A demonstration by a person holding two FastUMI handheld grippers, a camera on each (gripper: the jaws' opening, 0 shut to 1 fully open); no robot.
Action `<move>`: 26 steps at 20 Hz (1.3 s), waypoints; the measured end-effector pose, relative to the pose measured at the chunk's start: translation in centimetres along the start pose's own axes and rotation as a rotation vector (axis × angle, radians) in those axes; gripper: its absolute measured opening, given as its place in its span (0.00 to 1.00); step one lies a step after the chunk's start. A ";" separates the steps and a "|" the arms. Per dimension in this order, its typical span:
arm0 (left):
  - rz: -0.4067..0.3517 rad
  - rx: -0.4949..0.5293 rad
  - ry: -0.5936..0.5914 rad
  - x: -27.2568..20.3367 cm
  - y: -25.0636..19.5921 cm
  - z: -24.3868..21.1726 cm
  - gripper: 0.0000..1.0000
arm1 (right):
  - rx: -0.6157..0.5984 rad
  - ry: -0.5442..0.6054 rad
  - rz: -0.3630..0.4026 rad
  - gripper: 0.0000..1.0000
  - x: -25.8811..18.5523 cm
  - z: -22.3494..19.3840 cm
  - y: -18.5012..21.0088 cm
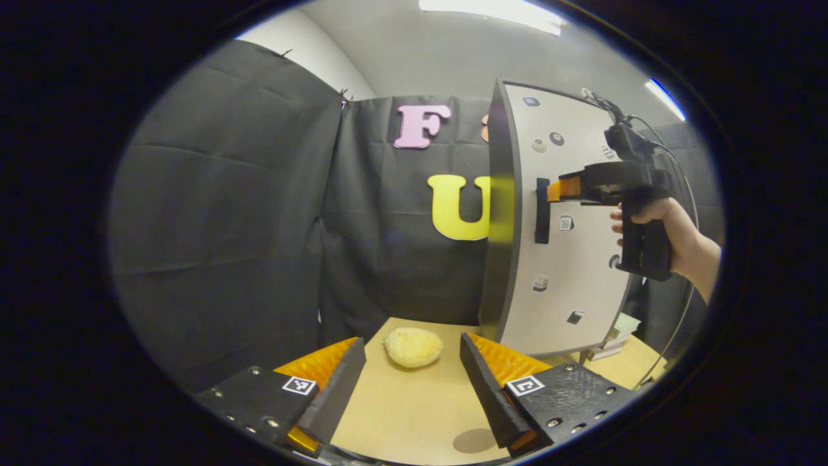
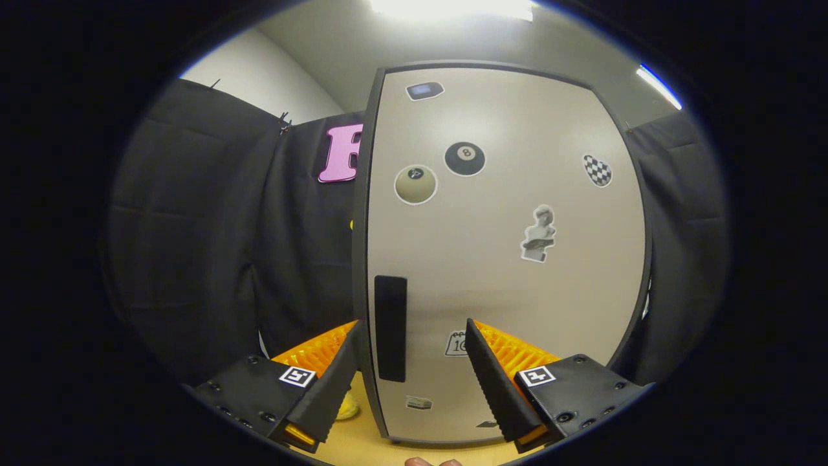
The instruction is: Open the cabinet door with the right hand, grasp the bottle in the cabinet with the left hand and place it on the coaster, then close the cabinet door with the right hand.
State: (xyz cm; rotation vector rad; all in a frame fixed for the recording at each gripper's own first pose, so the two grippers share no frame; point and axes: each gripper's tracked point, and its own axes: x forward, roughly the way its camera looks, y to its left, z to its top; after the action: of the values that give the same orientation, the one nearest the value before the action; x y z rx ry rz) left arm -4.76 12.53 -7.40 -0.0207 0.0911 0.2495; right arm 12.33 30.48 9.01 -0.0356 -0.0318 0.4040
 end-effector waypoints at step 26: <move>0.085 0.005 0.051 -0.5 3.4 -2.4 0.88 | 0.028 0.179 -0.003 0.12 4.7 -4.0 1.7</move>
State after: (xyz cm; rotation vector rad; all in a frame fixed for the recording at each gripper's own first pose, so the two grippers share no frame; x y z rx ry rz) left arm -6.31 15.58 -9.80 -0.0185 0.1437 0.3338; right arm 16.13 33.79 5.07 -0.0438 0.1501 0.3971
